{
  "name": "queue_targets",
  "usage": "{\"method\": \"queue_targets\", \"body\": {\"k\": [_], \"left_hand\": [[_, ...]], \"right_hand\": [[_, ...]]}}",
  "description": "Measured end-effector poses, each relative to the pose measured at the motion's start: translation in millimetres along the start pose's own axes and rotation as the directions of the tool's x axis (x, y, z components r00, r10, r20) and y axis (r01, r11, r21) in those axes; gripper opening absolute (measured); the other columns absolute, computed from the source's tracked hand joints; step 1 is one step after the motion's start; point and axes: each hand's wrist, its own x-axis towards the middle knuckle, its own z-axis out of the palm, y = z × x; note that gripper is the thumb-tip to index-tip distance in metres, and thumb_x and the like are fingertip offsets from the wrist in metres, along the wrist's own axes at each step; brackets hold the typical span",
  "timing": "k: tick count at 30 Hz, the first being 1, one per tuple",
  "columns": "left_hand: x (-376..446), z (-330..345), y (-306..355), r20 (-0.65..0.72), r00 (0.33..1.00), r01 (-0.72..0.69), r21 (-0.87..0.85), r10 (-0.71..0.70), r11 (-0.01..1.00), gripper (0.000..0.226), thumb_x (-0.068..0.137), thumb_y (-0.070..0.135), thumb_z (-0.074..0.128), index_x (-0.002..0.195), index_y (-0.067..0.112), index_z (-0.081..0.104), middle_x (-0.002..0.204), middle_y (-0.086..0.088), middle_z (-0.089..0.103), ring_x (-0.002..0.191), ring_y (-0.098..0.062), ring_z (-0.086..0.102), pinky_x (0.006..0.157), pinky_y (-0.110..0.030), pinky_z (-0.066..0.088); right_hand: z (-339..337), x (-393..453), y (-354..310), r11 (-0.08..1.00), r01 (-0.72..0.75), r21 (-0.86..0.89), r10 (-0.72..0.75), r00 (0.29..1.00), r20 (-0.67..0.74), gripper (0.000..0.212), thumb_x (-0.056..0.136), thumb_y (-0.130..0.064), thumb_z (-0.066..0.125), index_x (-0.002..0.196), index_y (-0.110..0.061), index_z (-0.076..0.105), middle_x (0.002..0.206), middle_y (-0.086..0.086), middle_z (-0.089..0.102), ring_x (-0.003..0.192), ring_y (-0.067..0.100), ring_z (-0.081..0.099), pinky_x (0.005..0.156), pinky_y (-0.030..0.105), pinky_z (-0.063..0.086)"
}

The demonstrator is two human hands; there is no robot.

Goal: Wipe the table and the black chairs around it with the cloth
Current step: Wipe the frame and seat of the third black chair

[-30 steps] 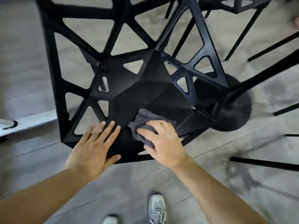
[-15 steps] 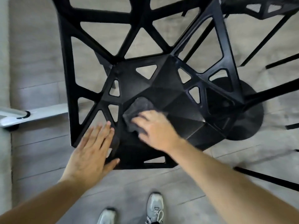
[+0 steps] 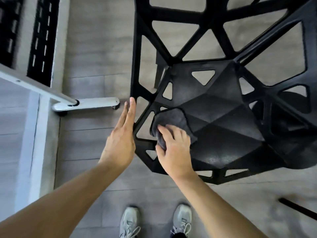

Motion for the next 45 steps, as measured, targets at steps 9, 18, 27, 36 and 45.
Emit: {"method": "queue_targets", "body": {"k": [9, 18, 27, 36, 45], "left_hand": [[-3, 9, 6, 0.008, 0.995, 0.097, 0.017, -0.098, 0.995, 0.116, 0.081, -0.019, 0.038, 0.15, 0.052, -0.022, 0.164, 0.024, -0.014, 0.084, -0.037, 0.062, 0.074, -0.044, 0.048], [2, -3, -1, 0.059, 0.998, 0.003, -0.037, -0.001, 0.999, 0.109, 0.086, -0.014, 0.041, 0.152, 0.05, -0.018, 0.167, 0.016, -0.009, 0.122, -0.031, 0.057, 0.082, -0.044, 0.054], [-1, 2, 6, 0.037, 0.997, 0.058, 0.116, -0.063, 0.992, 0.117, 0.08, -0.02, 0.04, 0.151, 0.044, -0.026, 0.167, 0.008, -0.015, 0.103, -0.04, 0.063, 0.075, -0.043, 0.049], [-35, 8, -7, 0.019, 0.99, -0.136, 0.434, 0.142, 0.891, 0.076, 0.092, 0.01, 0.056, 0.157, 0.02, 0.019, 0.166, -0.016, -0.002, 0.148, -0.038, 0.021, 0.116, -0.047, 0.031], [-92, -25, 17, 0.088, 0.962, -0.269, 0.451, 0.258, 0.851, 0.054, 0.083, 0.016, 0.064, 0.136, 0.016, 0.052, 0.154, -0.014, 0.037, 0.136, -0.038, 0.042, 0.101, -0.047, 0.046]], "right_hand": [[7, 154, 11, 0.928, -0.372, 0.022, 0.372, 0.923, -0.101, 0.04, 0.093, -0.026, 0.061, 0.132, -0.019, 0.057, 0.132, 0.014, 0.049, 0.119, 0.04, 0.047, 0.096, 0.051, 0.044], [12, 29, -55, 0.984, -0.102, 0.148, 0.1, 0.995, 0.02, 0.049, 0.088, -0.031, 0.059, 0.136, -0.026, 0.056, 0.129, 0.001, 0.053, 0.118, 0.026, 0.048, 0.103, 0.042, 0.042], [-15, -46, -8, 0.98, 0.097, -0.172, -0.09, 0.995, 0.048, 0.047, 0.085, -0.03, 0.062, 0.131, -0.027, 0.061, 0.13, 0.004, 0.056, 0.117, 0.027, 0.053, 0.096, 0.044, 0.048], [-41, -49, 17, 0.918, -0.21, -0.336, 0.196, 0.978, -0.076, 0.054, 0.072, -0.025, 0.084, 0.122, -0.024, 0.065, 0.116, 0.007, 0.06, 0.105, 0.033, 0.056, 0.084, 0.049, 0.049], [-85, -70, 19, 0.946, -0.159, -0.282, 0.239, 0.931, 0.277, 0.085, 0.078, -0.029, 0.077, 0.152, -0.037, 0.036, 0.146, 0.006, 0.046, 0.13, 0.034, 0.047, 0.105, 0.049, 0.043]]}}
